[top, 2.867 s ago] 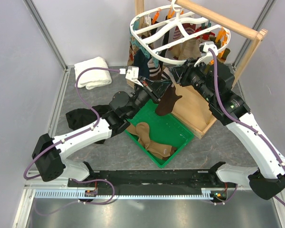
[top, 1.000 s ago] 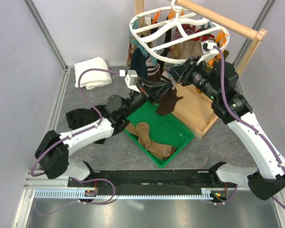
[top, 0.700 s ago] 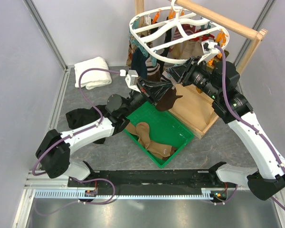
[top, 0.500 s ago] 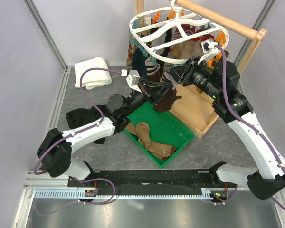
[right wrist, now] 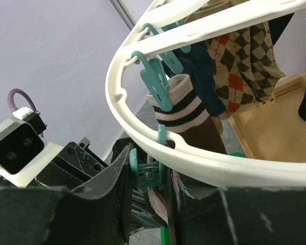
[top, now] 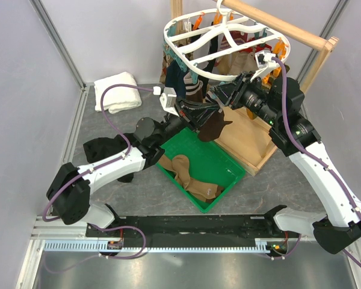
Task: Clip the socks to the hanger
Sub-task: Clamp the sock onto the hanger.
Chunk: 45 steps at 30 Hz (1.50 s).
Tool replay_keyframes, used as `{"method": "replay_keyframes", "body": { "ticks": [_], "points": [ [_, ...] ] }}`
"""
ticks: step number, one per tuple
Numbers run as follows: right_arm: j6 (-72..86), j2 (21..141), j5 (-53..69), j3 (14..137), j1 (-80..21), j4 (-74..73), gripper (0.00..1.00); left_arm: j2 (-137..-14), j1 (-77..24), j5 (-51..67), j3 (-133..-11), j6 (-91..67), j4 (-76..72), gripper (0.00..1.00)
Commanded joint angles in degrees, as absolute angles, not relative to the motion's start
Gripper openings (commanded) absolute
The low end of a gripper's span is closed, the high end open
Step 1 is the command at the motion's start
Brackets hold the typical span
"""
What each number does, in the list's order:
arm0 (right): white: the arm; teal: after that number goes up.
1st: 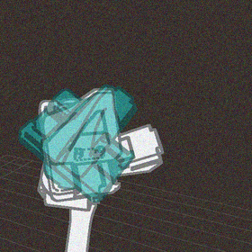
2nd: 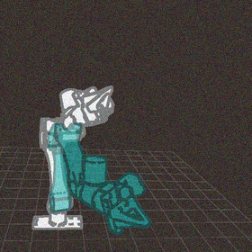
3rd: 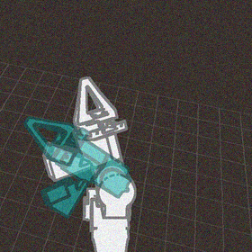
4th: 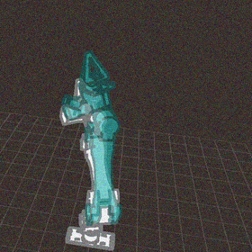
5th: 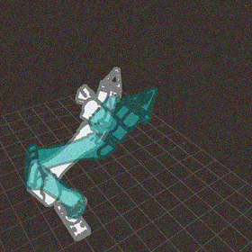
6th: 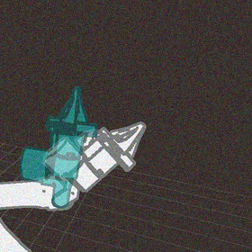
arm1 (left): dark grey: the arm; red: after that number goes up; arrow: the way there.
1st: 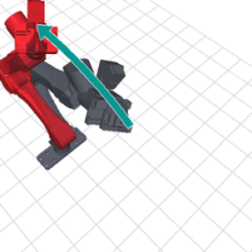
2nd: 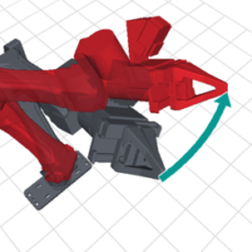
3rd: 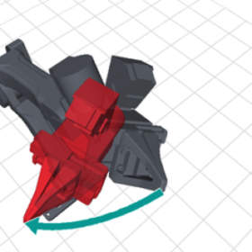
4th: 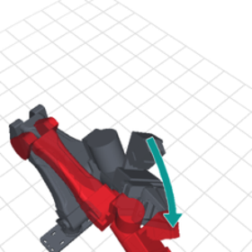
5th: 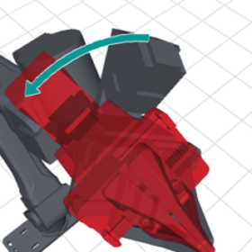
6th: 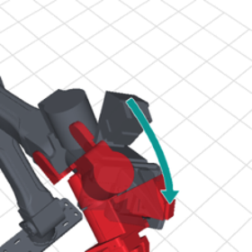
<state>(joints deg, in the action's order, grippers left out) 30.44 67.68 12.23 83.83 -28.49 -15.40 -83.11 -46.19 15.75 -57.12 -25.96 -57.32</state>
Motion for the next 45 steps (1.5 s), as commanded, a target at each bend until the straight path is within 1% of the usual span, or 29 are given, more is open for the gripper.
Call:
{"method": "replay_keyframes", "body": {
  "ticks": [1, 16, 19, 20, 22, 23, 25, 27, 30, 33, 34, 36, 37, 39, 42, 43, 44, 45],
  "points": [
    [30.7, 69.4, 17.2, 84.1, -29.1, -17.3, 0.00, -82.6, -45.9, 17.4, -60.0, -23.4, -59.9, 0.02],
    [31.3, 69.3, 18.0, 84.2, -29.1, -17.0, 0.00, -83.3, -45.9, 17.9, -62.5, -22.5, -59.0, 0.02],
    [31.1, 68.9, 17.6, 84.3, -29.1, -17.0, 0.18, -83.1, -45.9, 17.8, -62.2, -22.1, -58.3, 0.02],
    [31.1, 68.8, 17.3, 84.3, -29.1, -17.0, 0.27, -83.0, -45.9, 17.7, -62.1, -22.1, -58.1, 0.02],
    [31.0, 68.6, 16.9, 84.3, -29.1, -17.0, 0.34, -83.1, -45.9, 17.6, -62.0, -22.1, -57.9, 0.02],
    [30.9, 68.5, 16.7, 84.4, -29.0, -17.0, 0.41, -83.1, -45.9, 17.6, -62.1, -22.1, -57.9, 0.02],
    [30.8, 68.3, 16.7, 84.5, -29.1, -17.1, 0.44, -83.2, -45.8, 17.6, -62.3, -22.3, -57.8, 0.02],
    [30.8, 68.2, 16.7, 84.5, -29.1, -17.0, 0.45, -83.3, -45.9, 17.6, -62.4, -22.4, -57.7, 0.02],
    [30.7, 67.9, 16.7, 84.6, -29.1, -17.0, 0.48, -83.3, -45.9, 17.5, -62.7, -22.4, -57.4, 0.02],
    [30.4, 67.7, 16.6, 84.8, -29.0, -16.9, 0.57, -83.2, -45.9, 17.1, -62.8, -22.2, -57.0, 0.04],
    [30.3, 67.6, 16.5, 84.8, -29.1, -17.0, 0.63, -83.1, -45.9, 16.9, -62.9, -22.1, -56.8, 0.07],
    [29.8, 67.1, 15.8, 84.9, -29.1, -17.0, 0.70, -83.1, -45.9, 16.5, -62.8, -22.1, -56.7, 0.11],
    [29.5, 66.8, 15.5, 84.9, -29.0, -17.0, 0.75, -83.0, -45.9, 16.3, -62.8, -22.1, -56.7, 0.16],
    [29.1, 66.2, 14.9, 85.1, -29.0, -17.1, 0.79, -82.8, -45.9, 16.2, -62.8, -22.1, -56.7, 0.20],
    [27.6, 65.4, 12.8, 85.8, -28.9, -18.5, 0.84, -82.7, -45.8, 15.5, -62.6, -22.2, -56.6, 0.31],
    [26.1, 65.1, 11.1, 86.1, -29.0, -19.0, 0.86, -82.5, -45.8, 15.2, -62.4, -22.1, -56.4, 0.38],
    [25.3, 65.0, 10.0, 86.7, -29.0, -20.5, 0.87, -82.4, -45.7, 15.0, -62.2, -22.1, -56.3, 0.43],
    [24.6, 64.6, 9.1, 87.1, -29.0, -21.3, 0.88, -82.3, -45.7, 14.8, -62.0, -22.1, -56.4, 0.51]
  ]
}}
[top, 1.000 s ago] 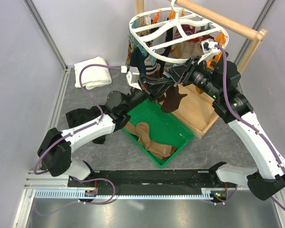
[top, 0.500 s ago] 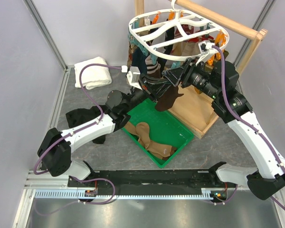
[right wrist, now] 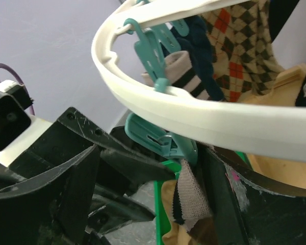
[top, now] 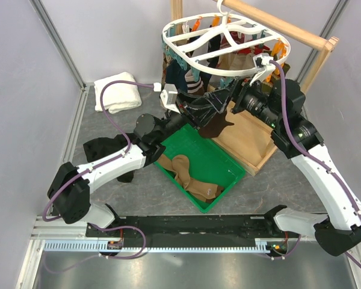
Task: Clip the socks to the hanger
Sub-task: Clamp the sock onto the hanger.
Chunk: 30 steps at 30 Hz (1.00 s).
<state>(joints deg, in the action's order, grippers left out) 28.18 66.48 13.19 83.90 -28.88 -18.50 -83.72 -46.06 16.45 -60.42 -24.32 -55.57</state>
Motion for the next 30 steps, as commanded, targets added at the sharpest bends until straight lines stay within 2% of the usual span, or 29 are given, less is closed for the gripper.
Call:
{"method": "replay_keyframes", "body": {
  "ticks": [1, 6, 9, 22, 30],
  "points": [
    [22.8, 64.4, 6.7, 87.9, -29.0, -23.0, 0.88, -82.1, -45.6, 14.6, -61.7, -22.1, -56.4, 0.55],
    [18.1, 62.8, 0.8, 90.4, -28.9, -27.6, 0.91, -81.1, -45.0, 13.3, -59.9, -21.9, -56.2, 0.77],
    [15.0, 61.7, -3.1, 92.3, -28.9, -30.5, 0.91, -80.3, -44.6, 11.5, -59.2, -20.7, -54.4, 0.82],
    [6.9, 58.7, -13.6, 97.1, -28.9, -35.9, 0.93, -86.9, -43.2, 2.8, -66.3, -14.9, -43.0, 0.79],
    [4.0, 58.5, -21.0, 95.5, -28.9, -36.4, 0.93, -93.2, -39.7, -10.4, -70.4, -13.3, -35.6, 0.72]
  ]
}}
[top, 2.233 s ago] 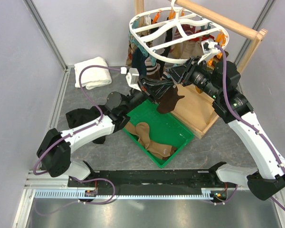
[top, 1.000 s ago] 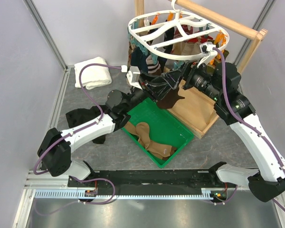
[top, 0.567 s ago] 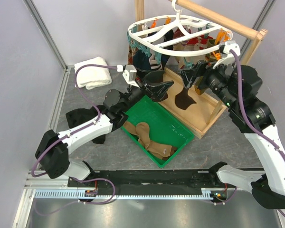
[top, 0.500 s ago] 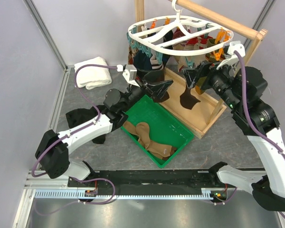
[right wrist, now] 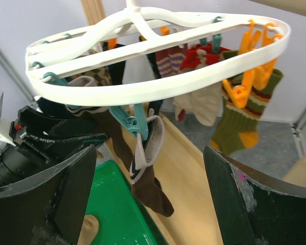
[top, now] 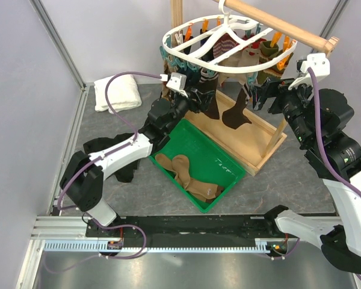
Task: Clip the socks to the hanger
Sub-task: Clamp the sock onto the hanger, then open the clamp at the hanger.
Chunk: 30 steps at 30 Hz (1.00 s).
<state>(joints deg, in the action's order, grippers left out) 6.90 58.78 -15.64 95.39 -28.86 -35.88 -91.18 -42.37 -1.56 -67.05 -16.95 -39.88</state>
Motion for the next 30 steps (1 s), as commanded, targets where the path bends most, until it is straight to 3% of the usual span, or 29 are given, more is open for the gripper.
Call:
{"method": "replay_keyframes", "body": {
  "ticks": [1, 14, 30],
  "points": [
    [3.7, 58.6, -21.2, 95.5, -28.8, -36.4, 0.93, -93.6, -39.0, -11.5, -70.5, -13.4, -35.0, 0.72],
    [0.5, 59.5, -25.9, 95.7, -28.9, -35.9, 0.91, -96.2, -28.7, -13.1, -72.0, -12.9, -31.7, 0.71],
    [-1.8, 63.8, -19.0, 95.2, -28.9, -33.7, 0.67, -95.7, -25.2, -9.0, -72.2, -14.3, -29.7, 0.71]
  ]
}}
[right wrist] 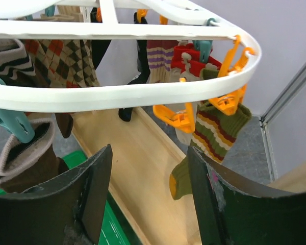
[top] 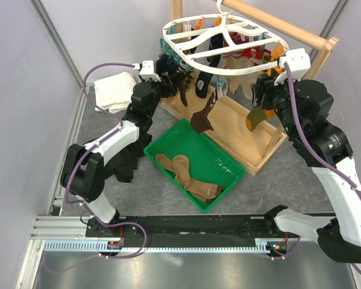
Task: Clip the socks to the hanger
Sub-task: Open the clamp at the hanger.
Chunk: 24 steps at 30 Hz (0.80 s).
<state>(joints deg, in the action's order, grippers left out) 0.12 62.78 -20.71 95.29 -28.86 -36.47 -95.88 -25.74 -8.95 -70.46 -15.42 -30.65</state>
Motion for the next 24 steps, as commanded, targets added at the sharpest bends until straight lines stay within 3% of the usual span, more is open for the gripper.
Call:
{"method": "replay_keyframes", "body": {
  "ticks": [1, 10, 24],
  "points": [
    [-2.5, 64.1, -19.9, 94.5, -28.9, -32.0, 0.67, -95.7, -25.3, -9.1, -72.2, -14.3, -29.6, 0.71],
    [-4.5, 66.5, -25.1, 93.4, -27.7, -28.2, 0.64, -95.4, -24.5, -8.8, -71.8, -14.2, -29.3, 0.71],
    [-2.8, 67.7, -12.0, 93.1, -20.6, -26.8, 0.57, -95.3, -24.4, -7.4, -71.2, -14.8, -29.0, 0.71]
  ]
}}
